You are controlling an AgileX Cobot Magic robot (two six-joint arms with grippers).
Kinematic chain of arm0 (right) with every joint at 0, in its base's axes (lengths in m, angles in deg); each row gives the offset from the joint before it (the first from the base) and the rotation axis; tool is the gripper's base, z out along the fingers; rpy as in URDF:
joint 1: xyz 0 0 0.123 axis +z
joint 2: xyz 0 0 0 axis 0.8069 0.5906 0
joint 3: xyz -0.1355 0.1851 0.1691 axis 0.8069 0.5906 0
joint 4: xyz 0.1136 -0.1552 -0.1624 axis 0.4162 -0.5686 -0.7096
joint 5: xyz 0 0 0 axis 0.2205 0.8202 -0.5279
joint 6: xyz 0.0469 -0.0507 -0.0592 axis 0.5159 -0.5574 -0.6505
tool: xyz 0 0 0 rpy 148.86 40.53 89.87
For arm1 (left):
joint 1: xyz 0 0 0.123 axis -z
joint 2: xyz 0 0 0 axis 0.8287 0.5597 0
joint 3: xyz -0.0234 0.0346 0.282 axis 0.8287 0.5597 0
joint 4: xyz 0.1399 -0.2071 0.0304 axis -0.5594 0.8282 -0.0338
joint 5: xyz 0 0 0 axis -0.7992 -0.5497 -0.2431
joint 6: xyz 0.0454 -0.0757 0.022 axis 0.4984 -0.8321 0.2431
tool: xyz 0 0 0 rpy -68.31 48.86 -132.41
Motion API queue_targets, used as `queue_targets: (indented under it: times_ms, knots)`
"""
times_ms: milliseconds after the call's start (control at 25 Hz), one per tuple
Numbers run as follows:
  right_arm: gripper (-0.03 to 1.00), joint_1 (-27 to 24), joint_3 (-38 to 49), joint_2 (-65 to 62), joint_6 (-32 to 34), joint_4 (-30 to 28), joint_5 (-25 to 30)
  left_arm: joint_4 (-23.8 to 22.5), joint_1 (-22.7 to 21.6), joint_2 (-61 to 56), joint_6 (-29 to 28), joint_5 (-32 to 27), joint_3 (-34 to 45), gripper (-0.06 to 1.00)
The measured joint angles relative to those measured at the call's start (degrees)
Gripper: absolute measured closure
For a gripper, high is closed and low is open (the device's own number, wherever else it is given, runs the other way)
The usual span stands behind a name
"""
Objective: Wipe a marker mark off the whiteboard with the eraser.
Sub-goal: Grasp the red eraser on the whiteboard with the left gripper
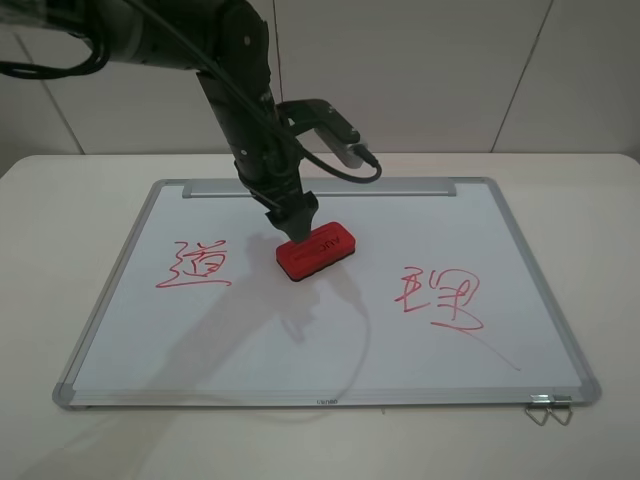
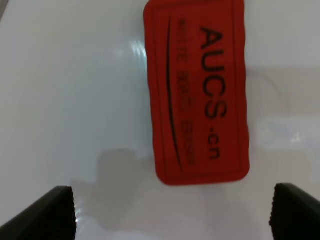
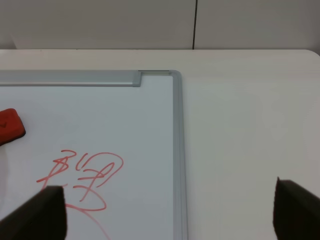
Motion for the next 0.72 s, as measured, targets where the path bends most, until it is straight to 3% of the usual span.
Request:
queue_targets:
  times_ms: [440,720]
  knots:
    - [0.26,0.0,0.0,0.0,0.0,0.0,0.0,-0.7,2.1,5.3,-6.4,2.7,-2.4,0.17]
    - [0.26,0.0,0.0,0.0,0.0,0.0,0.0,-1.1,2.9,8.2,-7.3,5.4,-2.5,0.17]
